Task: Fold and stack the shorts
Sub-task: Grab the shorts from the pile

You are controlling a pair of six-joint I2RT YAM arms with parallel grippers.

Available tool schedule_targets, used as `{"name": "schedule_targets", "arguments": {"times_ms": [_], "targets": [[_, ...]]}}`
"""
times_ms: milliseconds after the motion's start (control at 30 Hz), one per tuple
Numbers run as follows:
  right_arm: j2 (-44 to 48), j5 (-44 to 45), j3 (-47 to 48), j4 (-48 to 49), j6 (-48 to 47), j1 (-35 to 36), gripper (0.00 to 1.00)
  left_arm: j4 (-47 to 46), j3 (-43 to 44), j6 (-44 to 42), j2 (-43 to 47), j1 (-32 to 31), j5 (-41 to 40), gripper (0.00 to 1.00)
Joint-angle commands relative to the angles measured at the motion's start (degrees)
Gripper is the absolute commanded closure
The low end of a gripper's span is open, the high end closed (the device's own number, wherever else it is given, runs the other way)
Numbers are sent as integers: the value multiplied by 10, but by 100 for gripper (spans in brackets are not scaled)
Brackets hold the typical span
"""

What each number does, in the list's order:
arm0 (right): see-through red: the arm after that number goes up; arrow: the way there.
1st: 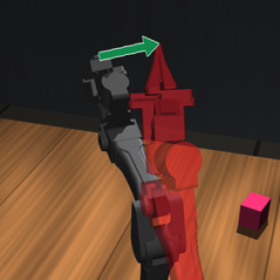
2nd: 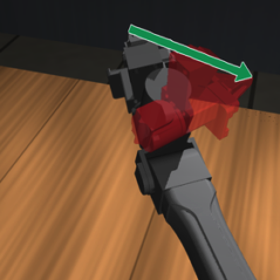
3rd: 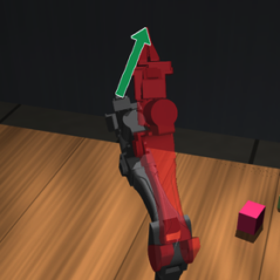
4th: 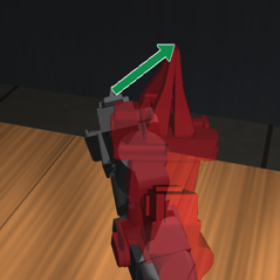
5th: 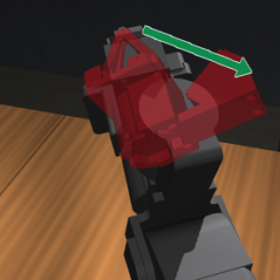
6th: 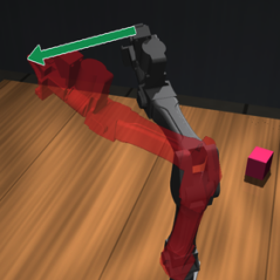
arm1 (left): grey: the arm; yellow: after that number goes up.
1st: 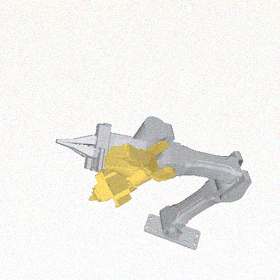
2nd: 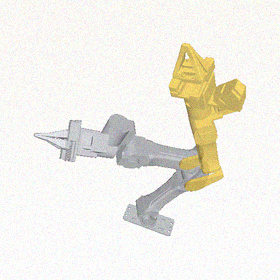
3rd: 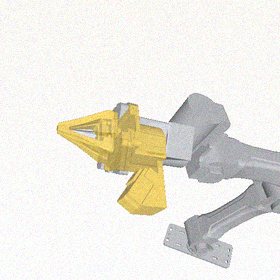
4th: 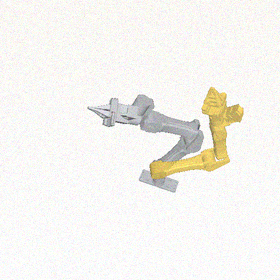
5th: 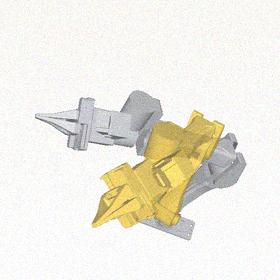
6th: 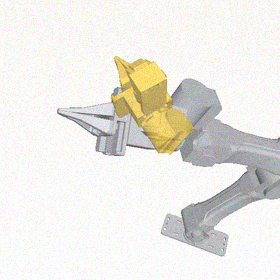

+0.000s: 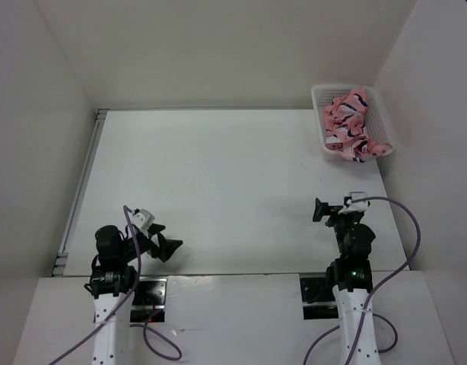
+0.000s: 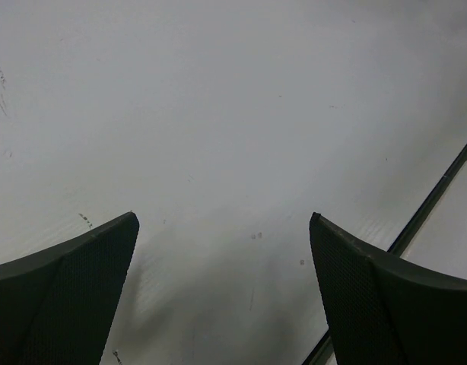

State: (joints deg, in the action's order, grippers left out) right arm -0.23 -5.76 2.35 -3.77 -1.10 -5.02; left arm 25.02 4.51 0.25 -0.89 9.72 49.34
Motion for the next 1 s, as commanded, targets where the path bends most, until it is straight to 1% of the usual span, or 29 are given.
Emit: {"name": "schedule_targets", "arguments": {"times_ms": [0,100,133,167,200,233,267,300,333,367,400,433,467,500,533,567,600,633,667,700,733,767,800,833,867,900,933,967], "targets": [[4,8,-24,32,3,3,0,7,15,-3,8,4,42,0],[4,3,-24,32,3,3,0,-6,15,-3,8,4,87,0],[4,3,-24,39,3,3,0,-24,9,-3,8,4,102,0],[4,-26,-12,52,-49,3,0,-30,4,-3,8,4,109,0],[4,-172,-3,52,-153,3,0,-55,4,-3,8,4,126,0],[4,-235,5,93,-194,3,2,-80,4,-3,8,4,126,0],[4,-310,12,85,-426,3,2,-104,9,-3,8,4,120,0],[4,-484,13,46,-641,3,0,-153,9,-3,8,4,120,0],[4,-522,-22,30,-846,3,0,-184,9,-3,8,4,115,0],[4,-535,-23,62,-918,10,1,-219,9,-3,3,4,115,0],[-1,-570,-23,110,-864,15,1,-278,9,-3,-3,4,107,0],[-1,-571,-9,143,-822,22,1,-297,9,-3,-3,4,100,0],[-1,-565,-9,227,-747,40,1,-310,15,-3,-13,-5,82,0],[-1,-559,-2,238,-752,54,1,-336,21,-3,-28,-14,70,0],[-26,-525,10,231,-752,68,1,-352,33,-3,-39,-14,57,0],[-49,-502,43,231,-746,82,1,-366,40,-3,-53,-22,44,0],[-81,-479,64,231,-731,111,1,-386,50,-3,-95,-31,20,0],[-178,-432,123,242,-725,126,1,-395,63,-3,-126,-37,8,0],[-241,-404,168,242,-725,143,1,-395,113,-3,-164,-51,-5,0],[-307,-363,222,230,-709,164,1,-388,153,-3,-263,-61,-40,0],[-379,-235,347,230,-610,223,1,-371,202,-3,-323,-73,-63,0],[-529,-135,418,230,-540,262,1,-345,262,-3,-457,-108,-91,0],[-602,-26,487,214,-470,300,1,-262,403,-3,-527,-128,-154,0],[-675,68,635,187,-365,344,1,-214,477,-3,-594,-144,-174,0],[-808,145,708,140,-329,345,1,-168,547,-3,-717,-158,-190,0],[-865,164,775,56,-295,345,1,-119,608,-3,-768,-181,-242,0],[-915,185,889,27,-228,336,1,-118,699,-3,-811,-191,-286,0],[-961,197,937,5,-191,321,1,-118,735,-3,-883,-198,-332,0]]}}
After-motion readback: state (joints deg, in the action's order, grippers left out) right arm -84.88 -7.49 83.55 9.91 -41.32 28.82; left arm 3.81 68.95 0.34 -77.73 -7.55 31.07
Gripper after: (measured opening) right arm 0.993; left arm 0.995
